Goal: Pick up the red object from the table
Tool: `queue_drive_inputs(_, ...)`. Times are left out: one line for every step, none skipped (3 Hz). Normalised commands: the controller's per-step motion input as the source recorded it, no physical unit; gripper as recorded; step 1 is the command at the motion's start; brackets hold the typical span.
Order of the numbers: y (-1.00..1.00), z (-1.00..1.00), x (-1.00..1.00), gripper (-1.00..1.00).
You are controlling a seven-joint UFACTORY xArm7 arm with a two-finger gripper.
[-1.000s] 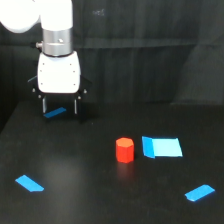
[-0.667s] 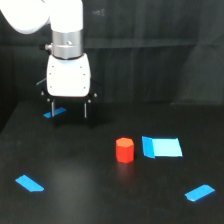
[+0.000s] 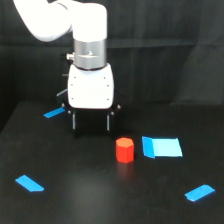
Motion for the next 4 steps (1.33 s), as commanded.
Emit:
queue_drive_inputs(-0.87,-0.10,0.80,1.00)
queue_drive_inputs(-0.56,-0.33,0.53,1.00)
queue_drive_inputs(-0.54,-0.15,0.33,1.00)
queue_drive_inputs(-0.22,-0.07,0.25,0.91)
